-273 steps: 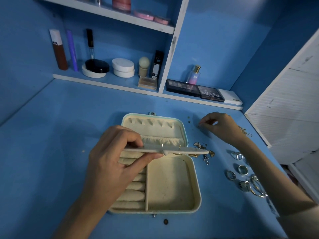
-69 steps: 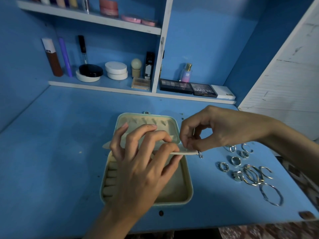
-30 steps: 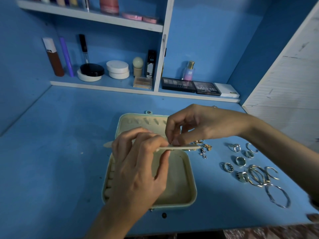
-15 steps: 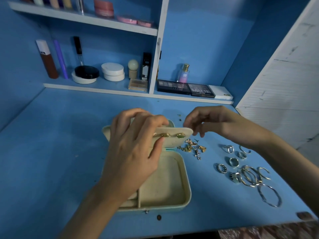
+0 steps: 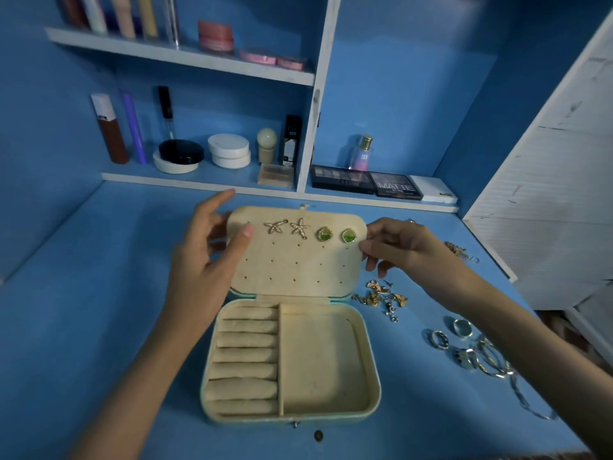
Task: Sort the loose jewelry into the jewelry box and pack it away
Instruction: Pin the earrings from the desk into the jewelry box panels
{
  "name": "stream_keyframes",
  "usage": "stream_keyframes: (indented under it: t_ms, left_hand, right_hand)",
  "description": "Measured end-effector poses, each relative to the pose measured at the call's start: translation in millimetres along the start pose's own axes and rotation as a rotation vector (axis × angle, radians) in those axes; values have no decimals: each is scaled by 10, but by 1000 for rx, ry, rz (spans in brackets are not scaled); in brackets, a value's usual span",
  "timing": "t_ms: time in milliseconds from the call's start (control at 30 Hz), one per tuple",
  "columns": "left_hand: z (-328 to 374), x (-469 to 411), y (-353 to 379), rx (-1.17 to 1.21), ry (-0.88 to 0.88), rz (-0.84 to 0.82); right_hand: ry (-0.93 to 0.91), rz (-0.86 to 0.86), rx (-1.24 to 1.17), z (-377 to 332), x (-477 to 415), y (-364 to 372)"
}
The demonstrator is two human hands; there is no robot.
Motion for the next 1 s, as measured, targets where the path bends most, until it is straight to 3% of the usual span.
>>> stream_keyframes:
  t_ms: [133, 300, 467, 833, 1000]
  left_hand:
    - [-61, -13, 15, 158, -54, 25]
    - [-90, -2, 17, 189, -21, 25]
    - [-93, 3, 11, 185, 3, 31]
    - [-97, 8, 3, 179, 21, 26]
    - [-95, 8, 1, 178, 24, 22]
  right_hand:
    - [37, 29, 22, 107, 12, -36]
    - [-72, 45, 621, 198, 169, -88]
    - [-93, -28, 816, 287, 305, -3]
    - [-19, 63, 842, 356, 305, 45]
    - [4, 153, 639, 305, 300, -61]
Point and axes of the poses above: each hand's wrist, its own x-axis away from the middle knuckle, its own y-axis out of the palm, z = x × y, the point moved 4 cm from there along -x, towards the middle knuckle, and after that the axes turned 5 degrees about x, right-handed, at the moved point
